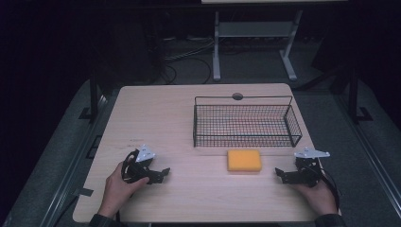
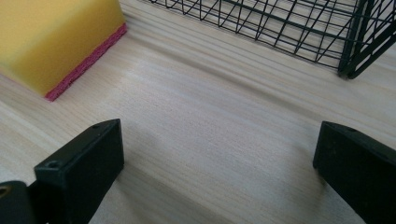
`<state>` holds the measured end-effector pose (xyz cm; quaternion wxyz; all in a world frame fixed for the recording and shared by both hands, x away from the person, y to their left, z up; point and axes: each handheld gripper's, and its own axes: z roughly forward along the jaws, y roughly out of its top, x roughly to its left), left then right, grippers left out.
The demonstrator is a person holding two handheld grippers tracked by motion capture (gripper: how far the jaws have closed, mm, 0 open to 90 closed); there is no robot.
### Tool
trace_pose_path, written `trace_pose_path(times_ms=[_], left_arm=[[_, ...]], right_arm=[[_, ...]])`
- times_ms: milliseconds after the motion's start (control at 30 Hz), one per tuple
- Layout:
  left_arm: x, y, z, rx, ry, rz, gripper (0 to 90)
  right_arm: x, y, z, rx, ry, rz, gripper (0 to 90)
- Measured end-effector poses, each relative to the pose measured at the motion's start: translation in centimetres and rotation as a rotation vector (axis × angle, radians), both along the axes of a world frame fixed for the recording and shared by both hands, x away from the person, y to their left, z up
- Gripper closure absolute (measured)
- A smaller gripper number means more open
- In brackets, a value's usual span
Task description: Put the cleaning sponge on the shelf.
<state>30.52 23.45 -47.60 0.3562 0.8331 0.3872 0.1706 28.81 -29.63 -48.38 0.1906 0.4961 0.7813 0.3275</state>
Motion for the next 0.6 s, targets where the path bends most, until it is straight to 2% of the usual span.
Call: trace_pose_path(times_ms=[200,367,433,467,533,600], left_arm=[[-0.06,-0.23,-0.01,-0.001,-0.001,0.025,12.7],[-0.06,-0.24,-0.01,-0.001,-0.001,0.025,12.7],[-0.06,-0.23,0.0,0.0,-0.002,0.025,12.7],[-0.06,-0.24,-0.01,0.0,-0.001,0.026,12.7],[-0.06,-0.24,-0.01,-0.001,-0.001,0.026,12.7],[-0.06,-0.24,0.0,0.0,-0.001,0.025,12.7]], right_arm=[[0.0,0.0,0.0,0.0,0.0,0.0,1.2],[0.0,0.0,0.01,0.0,0.0,0.001,1.3],[-0.03,-0.04,0.05,0.0,0.001,0.005,4.4],[-0.19,-0.12,0.33,0.0,0.002,0.018,14.0],[-0.23,-0.23,0.58,-0.005,0.011,0.019,17.3],[-0.27,-0.36,0.75,-0.004,0.014,0.018,25.4]])
